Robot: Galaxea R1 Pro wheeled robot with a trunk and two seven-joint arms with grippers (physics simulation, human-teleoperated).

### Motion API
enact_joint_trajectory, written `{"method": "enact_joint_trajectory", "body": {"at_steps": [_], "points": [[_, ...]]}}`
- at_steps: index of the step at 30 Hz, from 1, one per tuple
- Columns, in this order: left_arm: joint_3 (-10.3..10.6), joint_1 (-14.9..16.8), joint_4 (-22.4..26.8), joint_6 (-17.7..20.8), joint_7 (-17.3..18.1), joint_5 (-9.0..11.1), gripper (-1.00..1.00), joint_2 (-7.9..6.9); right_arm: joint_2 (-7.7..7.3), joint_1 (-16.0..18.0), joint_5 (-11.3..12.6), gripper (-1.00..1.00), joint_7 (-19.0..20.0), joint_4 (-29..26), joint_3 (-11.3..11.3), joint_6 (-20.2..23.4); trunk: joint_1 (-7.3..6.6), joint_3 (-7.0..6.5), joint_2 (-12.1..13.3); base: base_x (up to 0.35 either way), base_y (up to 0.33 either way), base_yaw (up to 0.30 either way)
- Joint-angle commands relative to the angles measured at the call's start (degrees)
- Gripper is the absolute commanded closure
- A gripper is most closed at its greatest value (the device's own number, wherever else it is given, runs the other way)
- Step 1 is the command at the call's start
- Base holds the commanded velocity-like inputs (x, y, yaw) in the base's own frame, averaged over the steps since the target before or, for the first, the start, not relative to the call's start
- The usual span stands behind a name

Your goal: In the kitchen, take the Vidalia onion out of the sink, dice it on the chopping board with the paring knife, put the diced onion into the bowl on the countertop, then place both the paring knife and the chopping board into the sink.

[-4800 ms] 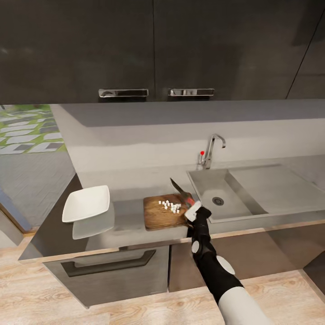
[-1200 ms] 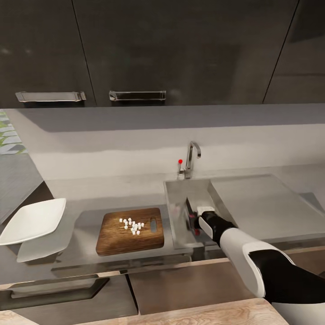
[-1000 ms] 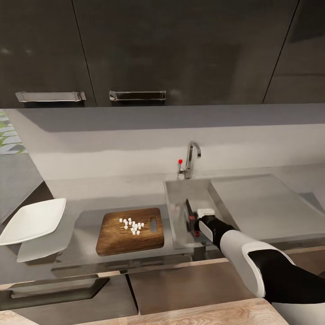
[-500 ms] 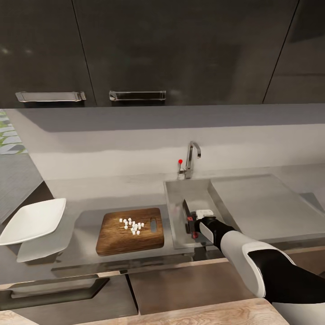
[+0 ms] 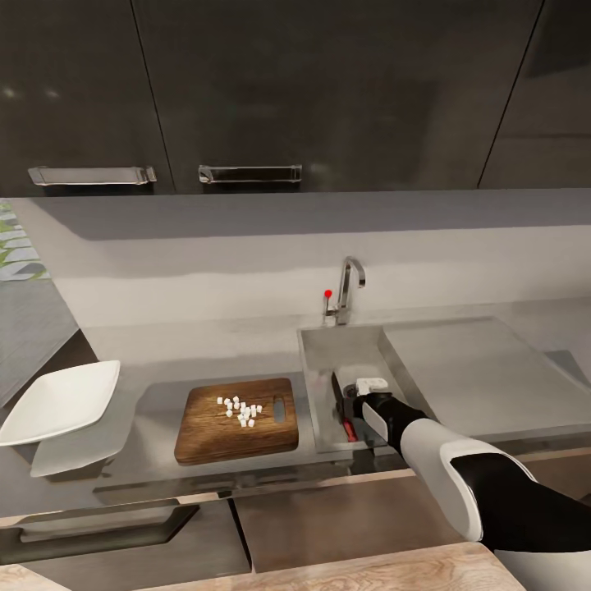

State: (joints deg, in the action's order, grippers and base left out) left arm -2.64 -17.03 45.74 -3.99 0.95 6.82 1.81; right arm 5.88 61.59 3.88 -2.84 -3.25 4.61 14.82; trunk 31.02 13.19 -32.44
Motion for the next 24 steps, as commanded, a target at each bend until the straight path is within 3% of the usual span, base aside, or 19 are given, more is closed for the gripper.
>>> {"method": "enact_joint_trajectory", "body": {"at_steps": [1, 4, 6, 7, 11, 14, 18, 20, 24], "points": [[-0.1, 0.0, 0.1, 0.0, 0.1, 0.6, -1.0, 0.03, 0.06, 0.0, 0.4, -1.0, -0.3, -0.3, 0.5, 0.3, 0.02, 0.08, -0.1, 0.0, 0.0, 0.0], [-0.1, 0.0, 0.1, 0.0, 0.1, 0.6, -1.0, 0.03, 0.26, 0.0, 0.3, -1.0, -0.4, -1.9, 0.6, 0.3, 0.02, 0.08, -0.1, 0.0, 0.0, 0.0], [-0.1, 0.0, 0.1, 0.0, 0.1, 0.6, -1.0, 0.03, 0.4, 0.0, 0.3, -1.0, -0.4, -6.5, 0.9, 1.1, 0.02, 0.08, -0.1, 0.0, 0.0, 0.0], [-0.1, 0.0, 0.1, 0.0, 0.1, 0.6, -1.0, 0.03, 0.4, 0.0, 0.3, -1.0, -0.4, -9.7, 1.4, 2.2, 0.02, 0.08, -0.1, 0.0, 0.0, 0.0], [-0.1, 0.0, 0.0, 0.0, 0.1, 0.6, -1.0, 0.03, 0.38, 0.0, 0.4, -1.0, -0.6, -26.6, 3.5, 13.8, 0.02, 0.08, -0.1, 0.0, 0.0, 0.0], [-0.1, 0.0, 0.0, 0.0, 0.1, 0.6, -1.0, 0.03, 0.49, -0.2, 0.4, -1.0, -0.6, -33.6, 3.8, 16.9, 0.02, 0.08, -0.1, 0.0, 0.0, 0.0], [-0.1, 0.0, -0.1, 0.0, 0.1, 0.6, -1.0, 0.03, 0.56, -1.6, 0.4, -1.0, -0.7, -38.0, 5.3, 17.4, 0.02, 0.08, -0.1, 0.0, 0.0, 0.0], [-0.1, 0.0, -0.1, 0.0, 0.1, 0.6, -1.0, -0.02, 0.37, -7.2, 0.3, -1.0, -0.8, -45.4, 7.2, 17.5, 0.02, 0.08, -0.1, 0.0, 0.0, 0.0], [-0.1, 0.0, -0.1, 0.0, 0.1, 0.6, -1.0, -0.05, 0.0, -18.0, -0.3, -1.0, -1.2, -61.5, 7.8, 18.0, 0.02, 0.08, -0.1, 0.0, 0.0, 0.0]]}}
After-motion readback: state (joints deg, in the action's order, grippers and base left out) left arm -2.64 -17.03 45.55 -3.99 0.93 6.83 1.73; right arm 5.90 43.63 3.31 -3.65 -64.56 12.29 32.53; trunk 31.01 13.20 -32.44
